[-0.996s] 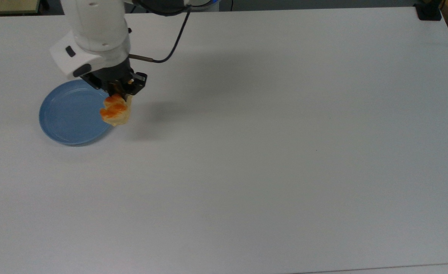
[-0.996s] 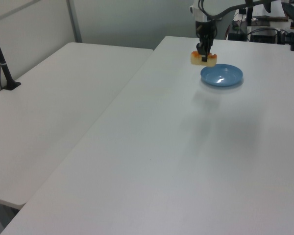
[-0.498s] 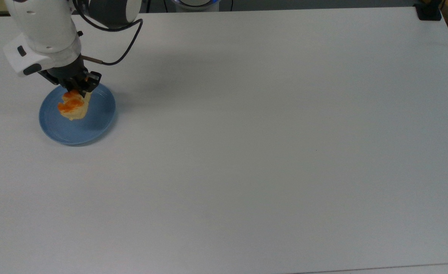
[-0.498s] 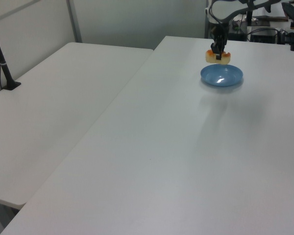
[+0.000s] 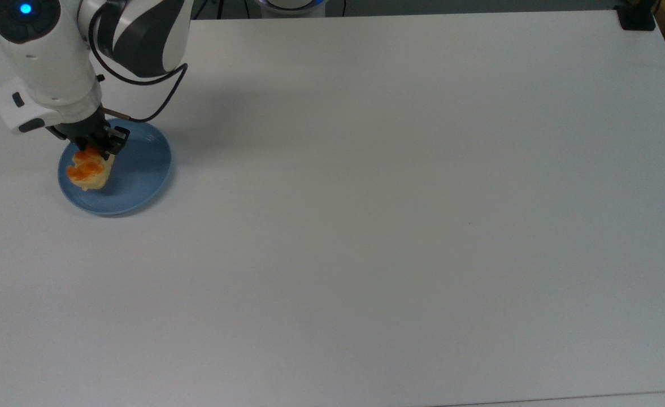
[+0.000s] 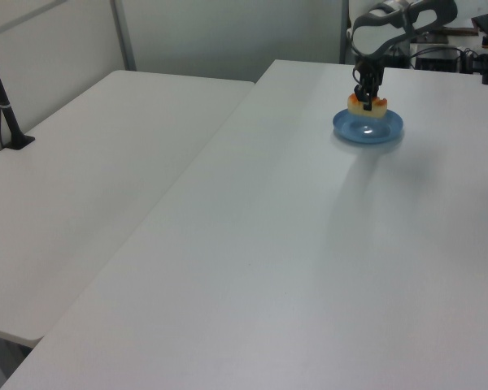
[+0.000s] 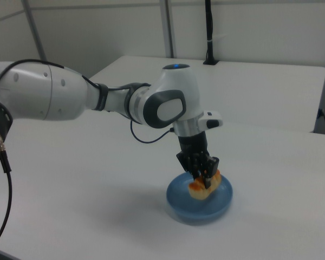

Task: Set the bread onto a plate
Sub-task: 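Lower the bread roll onto the plate and open the gripper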

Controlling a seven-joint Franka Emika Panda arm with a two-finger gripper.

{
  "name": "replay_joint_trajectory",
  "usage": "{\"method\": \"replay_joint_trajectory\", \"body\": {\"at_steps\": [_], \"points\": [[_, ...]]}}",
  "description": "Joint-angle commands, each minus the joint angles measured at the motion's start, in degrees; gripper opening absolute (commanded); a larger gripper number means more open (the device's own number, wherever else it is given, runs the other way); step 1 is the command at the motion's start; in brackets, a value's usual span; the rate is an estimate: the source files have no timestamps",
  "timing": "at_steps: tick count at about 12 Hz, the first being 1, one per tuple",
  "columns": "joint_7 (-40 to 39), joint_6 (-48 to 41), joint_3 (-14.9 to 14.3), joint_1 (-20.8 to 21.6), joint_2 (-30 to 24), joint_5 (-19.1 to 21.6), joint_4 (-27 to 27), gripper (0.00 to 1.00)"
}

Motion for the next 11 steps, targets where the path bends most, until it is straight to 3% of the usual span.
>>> {"method": "replay_joint_trajectory", "body": {"at_steps": [1, 5, 9, 11], "points": [[0.43, 2.01, -0.13, 0.86, 0.58, 0.39, -1.48, 1.0], [0.69, 0.96, -0.13, 1.04, -0.73, 0.39, -1.22, 1.0], [7.01, -3.61, 0.04, 2.53, -6.96, 0.39, -0.69, 1.0], [8.07, -6.58, 0.22, 4.28, -12.58, 0.39, 0.35, 1.0]]}}
